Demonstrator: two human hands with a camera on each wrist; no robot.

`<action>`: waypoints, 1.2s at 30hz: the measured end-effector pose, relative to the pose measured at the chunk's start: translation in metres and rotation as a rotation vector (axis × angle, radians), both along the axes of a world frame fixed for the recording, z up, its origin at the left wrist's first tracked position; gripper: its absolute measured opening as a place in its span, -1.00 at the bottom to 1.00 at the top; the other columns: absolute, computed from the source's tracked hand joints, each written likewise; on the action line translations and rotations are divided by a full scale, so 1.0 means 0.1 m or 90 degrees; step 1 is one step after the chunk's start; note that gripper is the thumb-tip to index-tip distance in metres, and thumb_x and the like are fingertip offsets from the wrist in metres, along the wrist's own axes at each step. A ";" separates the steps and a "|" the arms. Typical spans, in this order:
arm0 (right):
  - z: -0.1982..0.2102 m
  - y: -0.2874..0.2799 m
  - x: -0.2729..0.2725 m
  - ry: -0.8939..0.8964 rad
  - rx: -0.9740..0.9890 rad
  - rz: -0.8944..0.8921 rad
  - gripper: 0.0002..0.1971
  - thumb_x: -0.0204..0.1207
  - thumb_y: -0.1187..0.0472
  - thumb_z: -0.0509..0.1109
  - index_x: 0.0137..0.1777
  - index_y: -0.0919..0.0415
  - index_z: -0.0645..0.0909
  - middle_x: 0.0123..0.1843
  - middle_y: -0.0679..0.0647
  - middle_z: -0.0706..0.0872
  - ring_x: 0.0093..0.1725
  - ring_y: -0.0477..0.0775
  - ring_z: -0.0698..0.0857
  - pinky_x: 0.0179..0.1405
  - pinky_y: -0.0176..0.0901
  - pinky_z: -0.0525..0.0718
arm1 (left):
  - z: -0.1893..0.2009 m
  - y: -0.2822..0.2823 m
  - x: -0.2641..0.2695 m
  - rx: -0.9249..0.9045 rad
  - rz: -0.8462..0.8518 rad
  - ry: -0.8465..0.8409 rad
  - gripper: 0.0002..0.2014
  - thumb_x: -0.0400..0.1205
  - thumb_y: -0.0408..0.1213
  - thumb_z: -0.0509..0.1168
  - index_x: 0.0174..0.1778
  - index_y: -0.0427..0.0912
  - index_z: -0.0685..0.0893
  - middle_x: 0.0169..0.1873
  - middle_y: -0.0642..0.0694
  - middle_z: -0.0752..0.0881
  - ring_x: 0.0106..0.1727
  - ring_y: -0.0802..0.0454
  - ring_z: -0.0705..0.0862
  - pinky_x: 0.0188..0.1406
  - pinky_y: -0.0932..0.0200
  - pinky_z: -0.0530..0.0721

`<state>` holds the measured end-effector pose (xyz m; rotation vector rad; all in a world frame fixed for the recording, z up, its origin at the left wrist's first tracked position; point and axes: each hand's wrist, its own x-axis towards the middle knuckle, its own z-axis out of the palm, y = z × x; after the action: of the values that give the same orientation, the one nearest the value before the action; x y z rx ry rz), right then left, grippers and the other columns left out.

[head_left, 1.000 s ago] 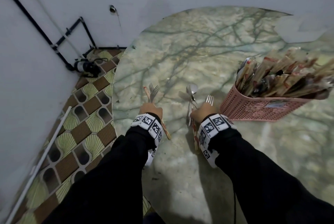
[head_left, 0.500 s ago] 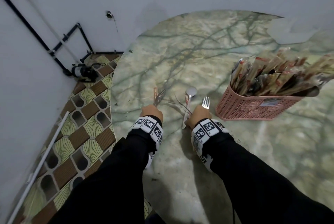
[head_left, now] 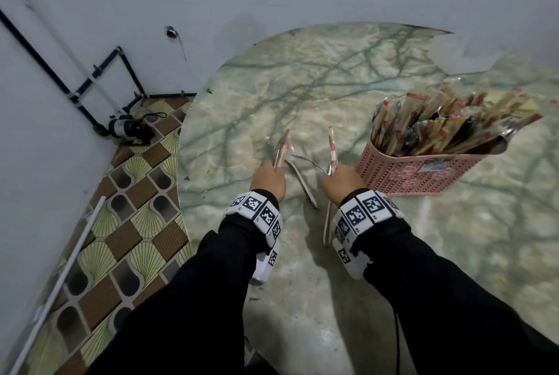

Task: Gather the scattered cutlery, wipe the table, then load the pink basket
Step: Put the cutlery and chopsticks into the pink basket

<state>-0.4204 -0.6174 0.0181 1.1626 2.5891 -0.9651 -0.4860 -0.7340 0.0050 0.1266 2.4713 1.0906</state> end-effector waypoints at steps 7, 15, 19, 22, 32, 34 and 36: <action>-0.12 0.09 0.13 -0.019 -0.019 -0.060 -0.70 0.66 0.32 0.16 0.31 0.48 0.44 0.31 0.43 0.58 0.32 0.38 0.57 0.19 -0.01 0.51 | -0.14 0.23 0.10 0.030 0.049 -0.026 -0.62 0.62 -0.11 0.22 0.23 -0.28 0.61 0.06 -0.31 0.70 0.02 -0.26 0.64 -0.09 0.13 0.50; -0.24 0.02 0.09 -0.068 -0.008 -0.025 -0.65 0.52 0.21 0.40 0.22 0.42 0.55 0.20 0.32 0.66 0.18 0.27 0.67 0.01 -0.10 0.60 | -0.18 0.41 0.06 -0.109 -0.058 -0.026 -0.68 0.45 -0.10 0.49 -0.20 -0.29 0.58 -0.12 -0.25 0.71 -0.10 -0.21 0.71 -0.21 0.10 0.63; -0.22 0.05 0.03 -0.094 0.044 0.021 -0.71 0.57 0.28 0.35 0.22 0.44 0.58 0.25 0.29 0.66 0.26 0.27 0.63 0.14 -0.09 0.60 | -0.20 0.42 0.03 -0.170 -0.078 0.031 -0.73 0.50 -0.19 0.43 -0.09 -0.33 0.62 -0.05 -0.26 0.72 -0.04 -0.21 0.70 -0.27 0.15 0.52; -0.19 0.07 0.03 -0.094 0.060 0.026 -0.74 0.61 0.31 0.28 0.22 0.43 0.59 0.25 0.29 0.66 0.27 0.26 0.64 0.16 -0.08 0.59 | -0.21 0.41 0.03 -0.185 -0.088 0.038 -0.81 0.56 -0.30 0.33 -0.05 -0.38 0.59 -0.03 -0.30 0.71 0.00 -0.23 0.69 -0.24 0.15 0.52; -0.18 0.06 0.20 -0.081 0.048 -0.007 -0.68 0.44 0.24 0.46 0.13 0.41 0.61 0.14 0.28 0.70 0.15 0.26 0.69 -0.02 -0.13 0.62 | -0.23 0.30 0.09 -0.214 -0.131 0.024 -0.75 0.58 -0.29 0.30 0.04 -0.42 0.66 0.08 -0.34 0.70 0.13 -0.28 0.67 -0.01 0.05 0.60; -0.17 0.05 0.23 -0.078 0.053 -0.003 -0.71 0.45 0.27 0.44 0.13 0.41 0.62 0.15 0.29 0.70 0.17 0.26 0.68 0.02 -0.13 0.62 | -0.22 0.27 0.12 -0.212 -0.126 0.028 -0.75 0.60 -0.29 0.31 0.07 -0.42 0.65 0.12 -0.34 0.69 0.16 -0.26 0.65 0.05 0.05 0.59; -0.17 0.04 0.27 -0.080 0.056 0.000 -0.72 0.47 0.30 0.41 0.14 0.43 0.62 0.18 0.29 0.69 0.22 0.26 0.66 0.09 -0.11 0.61 | -0.20 0.24 0.16 -0.211 -0.109 0.019 -0.73 0.60 -0.29 0.32 0.10 -0.43 0.62 0.14 -0.35 0.67 0.19 -0.27 0.64 0.05 0.05 0.59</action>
<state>-0.3938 -0.6133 0.0010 1.2025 2.5537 -0.7596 -0.4695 -0.7098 -0.0153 0.2485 2.5736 0.6045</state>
